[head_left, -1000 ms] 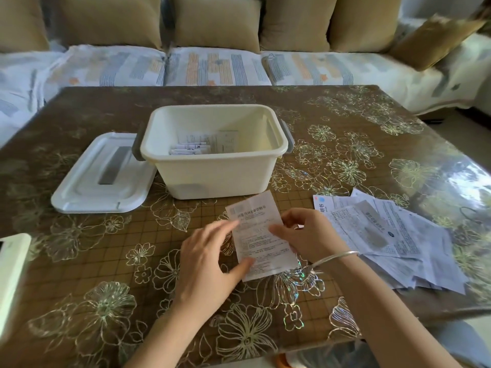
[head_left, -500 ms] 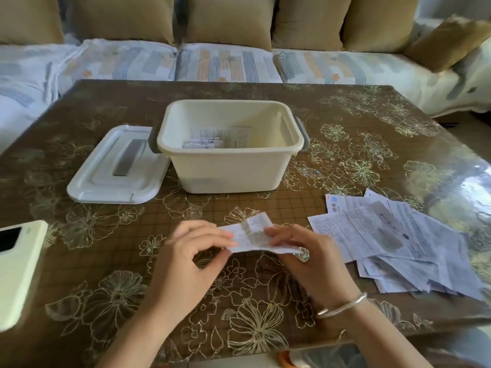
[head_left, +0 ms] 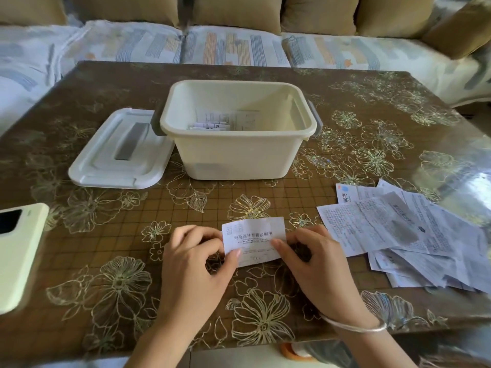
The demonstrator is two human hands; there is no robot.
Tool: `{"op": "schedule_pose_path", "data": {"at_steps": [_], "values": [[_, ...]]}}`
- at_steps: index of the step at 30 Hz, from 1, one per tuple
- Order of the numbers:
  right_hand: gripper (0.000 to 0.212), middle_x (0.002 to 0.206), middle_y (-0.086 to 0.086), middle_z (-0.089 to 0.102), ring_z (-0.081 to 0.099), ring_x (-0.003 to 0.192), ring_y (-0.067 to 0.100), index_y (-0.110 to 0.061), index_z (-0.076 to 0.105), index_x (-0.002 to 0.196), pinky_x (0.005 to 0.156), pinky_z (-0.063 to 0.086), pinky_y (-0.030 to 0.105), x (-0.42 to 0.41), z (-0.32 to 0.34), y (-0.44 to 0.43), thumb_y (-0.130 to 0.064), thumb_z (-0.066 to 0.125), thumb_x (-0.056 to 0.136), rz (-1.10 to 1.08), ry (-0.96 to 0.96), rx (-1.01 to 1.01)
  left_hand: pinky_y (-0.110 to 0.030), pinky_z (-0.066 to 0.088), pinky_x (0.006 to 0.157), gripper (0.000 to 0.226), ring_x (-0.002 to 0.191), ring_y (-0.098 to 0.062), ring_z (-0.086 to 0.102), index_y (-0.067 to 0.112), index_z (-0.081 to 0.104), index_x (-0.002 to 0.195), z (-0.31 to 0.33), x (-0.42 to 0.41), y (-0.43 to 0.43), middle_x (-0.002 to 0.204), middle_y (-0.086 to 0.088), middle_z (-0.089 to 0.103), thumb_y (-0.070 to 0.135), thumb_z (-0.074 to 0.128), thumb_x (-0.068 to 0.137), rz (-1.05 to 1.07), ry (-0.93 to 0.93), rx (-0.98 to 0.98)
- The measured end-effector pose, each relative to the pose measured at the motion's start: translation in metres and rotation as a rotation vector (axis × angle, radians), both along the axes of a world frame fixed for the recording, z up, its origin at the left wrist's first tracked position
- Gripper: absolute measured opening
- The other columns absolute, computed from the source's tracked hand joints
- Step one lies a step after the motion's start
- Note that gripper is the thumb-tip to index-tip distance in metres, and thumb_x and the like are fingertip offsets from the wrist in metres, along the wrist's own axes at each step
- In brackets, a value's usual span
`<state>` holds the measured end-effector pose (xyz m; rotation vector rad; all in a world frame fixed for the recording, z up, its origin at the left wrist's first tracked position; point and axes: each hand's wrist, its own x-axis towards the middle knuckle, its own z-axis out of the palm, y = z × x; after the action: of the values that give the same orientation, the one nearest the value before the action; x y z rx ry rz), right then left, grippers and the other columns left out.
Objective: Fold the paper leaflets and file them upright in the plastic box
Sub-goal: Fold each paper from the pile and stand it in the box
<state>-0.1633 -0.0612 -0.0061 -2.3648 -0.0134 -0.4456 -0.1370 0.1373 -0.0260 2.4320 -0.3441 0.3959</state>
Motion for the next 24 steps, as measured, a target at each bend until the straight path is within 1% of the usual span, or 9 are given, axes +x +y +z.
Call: {"op": "schedule_pose_path", "data": {"at_steps": [3, 6, 9, 12, 14, 17, 19, 21, 24], "values": [[0.028, 0.069, -0.021, 0.054, 0.051, 0.073, 0.01, -0.022, 0.065, 0.073, 0.059, 0.048, 0.03, 0.003, -0.003, 0.008, -0.049, 0.06, 0.079, -0.062, -0.006, -0.076, -0.028, 0.031, 0.08, 0.031, 0.1, -0.009, 0.043, 0.027, 0.063, 0.065, 0.0, 0.002, -0.001, 0.098, 0.02, 0.06, 0.055, 0.059, 0.078, 0.036, 0.002, 0.036], [0.022, 0.067, -0.017, 0.056, 0.046, 0.07, 0.012, -0.023, 0.058, 0.07, 0.057, 0.042, 0.027, 0.005, -0.003, 0.012, -0.041, 0.069, 0.078, -0.105, -0.01, -0.173, -0.025, 0.026, 0.079, 0.024, 0.099, -0.011, 0.044, 0.026, 0.061, 0.068, -0.001, 0.0, -0.003, 0.099, 0.016, 0.06, 0.049, 0.068, 0.072, 0.047, -0.007, 0.085], [0.025, 0.067, -0.016, 0.056, 0.044, 0.07, 0.011, -0.027, 0.054, 0.069, 0.057, 0.036, 0.024, 0.004, -0.003, 0.013, -0.039, 0.074, 0.075, -0.144, 0.033, -0.197, -0.027, 0.027, 0.079, 0.023, 0.098, -0.012, 0.046, 0.027, 0.06, 0.069, -0.001, -0.001, -0.004, 0.1, 0.016, 0.059, 0.048, 0.069, 0.072, 0.049, 0.005, 0.098], [0.026, 0.07, -0.016, 0.055, 0.044, 0.071, 0.011, -0.027, 0.054, 0.07, 0.059, 0.037, 0.024, 0.005, -0.002, 0.015, -0.042, 0.075, 0.074, -0.165, 0.077, -0.227, -0.029, 0.029, 0.079, 0.023, 0.098, -0.013, 0.047, 0.027, 0.061, 0.073, 0.0, -0.001, -0.005, 0.101, 0.015, 0.059, 0.049, 0.068, 0.073, 0.049, 0.01, 0.116], [0.026, 0.076, -0.013, 0.054, 0.046, 0.075, 0.012, -0.028, 0.054, 0.073, 0.062, 0.039, 0.025, 0.006, 0.001, 0.017, -0.045, 0.074, 0.075, -0.181, 0.115, -0.238, -0.028, 0.031, 0.081, 0.029, 0.1, -0.014, 0.049, 0.025, 0.063, 0.088, 0.001, -0.002, -0.005, 0.104, 0.012, 0.06, 0.05, 0.068, 0.072, 0.052, 0.01, 0.128], [0.028, 0.086, -0.013, 0.053, 0.048, 0.084, 0.01, -0.031, 0.049, 0.086, 0.069, 0.044, 0.026, 0.007, 0.009, 0.02, -0.05, 0.068, 0.078, -0.211, 0.223, -0.237, -0.027, 0.032, 0.096, 0.062, 0.113, -0.015, 0.048, 0.017, 0.056, 0.124, 0.002, -0.003, -0.006, 0.124, 0.003, 0.056, 0.048, 0.069, 0.072, 0.057, 0.03, 0.099], [0.033, 0.092, -0.013, 0.053, 0.051, 0.086, 0.01, -0.031, 0.045, 0.096, 0.072, 0.047, 0.027, 0.008, 0.015, 0.022, -0.051, 0.066, 0.08, -0.227, 0.277, -0.234, -0.03, 0.033, 0.101, 0.069, 0.118, -0.015, 0.045, 0.017, 0.051, 0.133, 0.005, -0.004, -0.008, 0.13, 0.001, 0.051, 0.044, 0.071, 0.073, 0.039, 0.023, 0.101], [0.037, 0.099, -0.011, 0.055, 0.056, 0.088, 0.012, -0.029, 0.044, 0.105, 0.074, 0.049, 0.029, 0.009, 0.021, 0.025, -0.049, 0.065, 0.082, -0.232, 0.314, -0.245, -0.032, 0.037, 0.099, 0.058, 0.117, -0.015, 0.046, 0.02, 0.056, 0.128, 0.005, -0.005, -0.01, 0.126, 0.005, 0.053, 0.037, 0.073, 0.076, 0.007, -0.018, 0.123], [0.037, 0.1, -0.008, 0.06, 0.058, 0.088, 0.015, -0.026, 0.044, 0.11, 0.073, 0.05, 0.031, 0.012, 0.023, 0.028, -0.044, 0.064, 0.085, -0.235, 0.369, -0.253, -0.037, 0.041, 0.091, 0.026, 0.11, -0.016, 0.052, 0.025, 0.067, 0.108, 0.001, -0.006, -0.01, 0.108, 0.013, 0.061, 0.033, 0.068, 0.083, -0.047, -0.103, 0.155]]}}
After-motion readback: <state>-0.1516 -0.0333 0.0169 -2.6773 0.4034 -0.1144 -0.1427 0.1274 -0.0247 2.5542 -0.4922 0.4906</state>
